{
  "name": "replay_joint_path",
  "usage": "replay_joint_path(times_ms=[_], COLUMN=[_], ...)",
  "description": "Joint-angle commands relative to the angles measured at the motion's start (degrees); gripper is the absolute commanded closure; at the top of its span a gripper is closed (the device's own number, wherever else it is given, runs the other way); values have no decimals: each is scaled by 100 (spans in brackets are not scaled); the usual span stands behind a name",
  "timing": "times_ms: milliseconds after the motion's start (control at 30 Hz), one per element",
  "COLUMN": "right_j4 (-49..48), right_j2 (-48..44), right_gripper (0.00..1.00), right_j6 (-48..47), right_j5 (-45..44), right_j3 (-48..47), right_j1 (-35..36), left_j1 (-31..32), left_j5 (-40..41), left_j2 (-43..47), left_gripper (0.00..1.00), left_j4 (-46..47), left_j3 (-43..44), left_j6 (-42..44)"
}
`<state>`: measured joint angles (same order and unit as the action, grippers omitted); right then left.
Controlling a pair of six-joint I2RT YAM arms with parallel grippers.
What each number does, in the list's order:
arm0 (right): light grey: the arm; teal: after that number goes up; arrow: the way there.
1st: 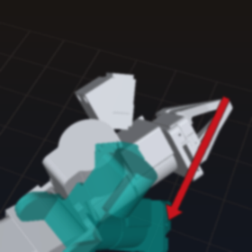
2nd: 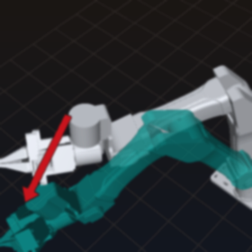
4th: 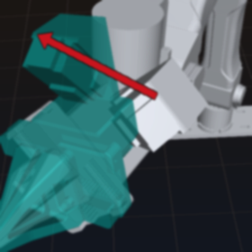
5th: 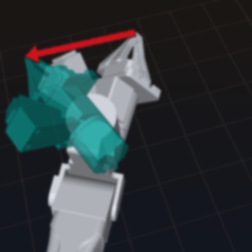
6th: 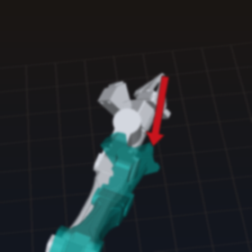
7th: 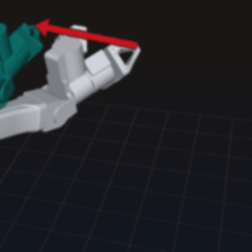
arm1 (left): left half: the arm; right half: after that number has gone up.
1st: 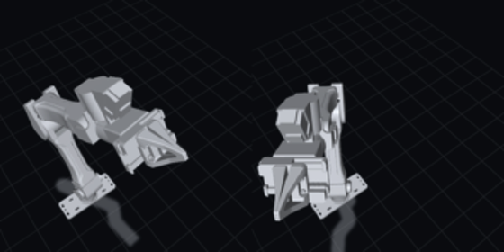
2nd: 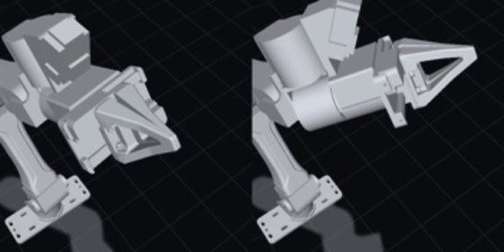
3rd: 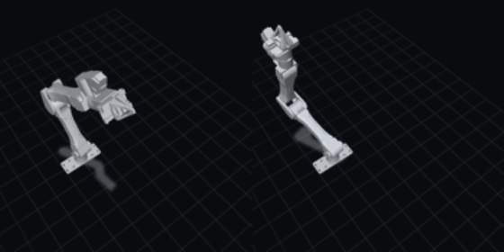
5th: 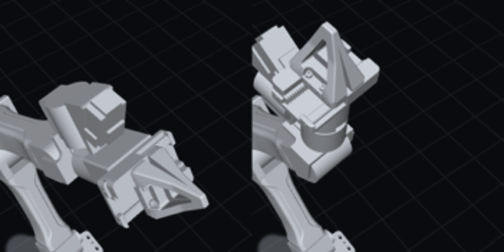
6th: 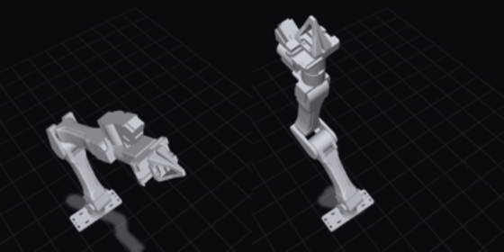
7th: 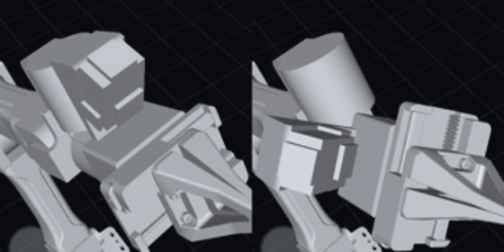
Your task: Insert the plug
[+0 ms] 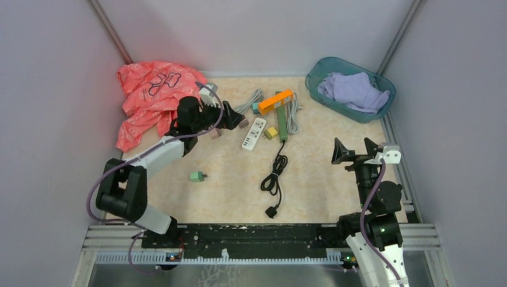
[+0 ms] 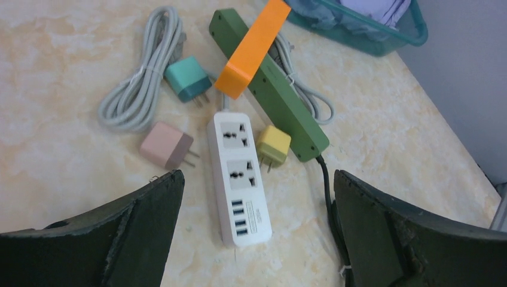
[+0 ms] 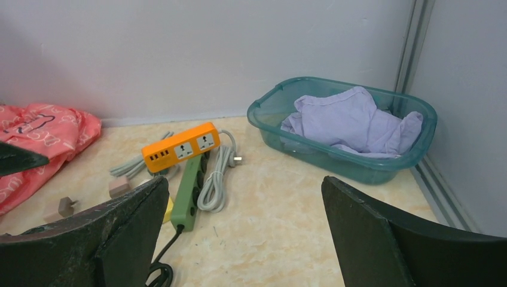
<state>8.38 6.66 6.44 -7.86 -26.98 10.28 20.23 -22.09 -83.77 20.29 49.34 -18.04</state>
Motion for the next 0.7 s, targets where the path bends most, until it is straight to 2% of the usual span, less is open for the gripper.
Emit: replay_joint_path(times_ms=[0, 133, 400, 667], right_j4=[-261, -272, -272, -288], right_j2=[-24, -4, 137, 210], right_gripper=[1, 1, 1, 1], right_j6=[-86, -122, -157, -183], right_j5=[143, 182, 272, 337], right_j3=[-20, 6, 21, 51], right_j1=[4, 9, 8, 5], left_j1=[97, 146, 293, 426], left_j5=[-360, -674, -970, -1325], left_j2=[-789, -1750, -3114, -4168], left_gripper=[0, 1, 5, 12], left_j4=[647, 515, 410, 624], left_j3=[792, 1601, 2904, 3720], left_j6=[459, 863, 1555, 1665])
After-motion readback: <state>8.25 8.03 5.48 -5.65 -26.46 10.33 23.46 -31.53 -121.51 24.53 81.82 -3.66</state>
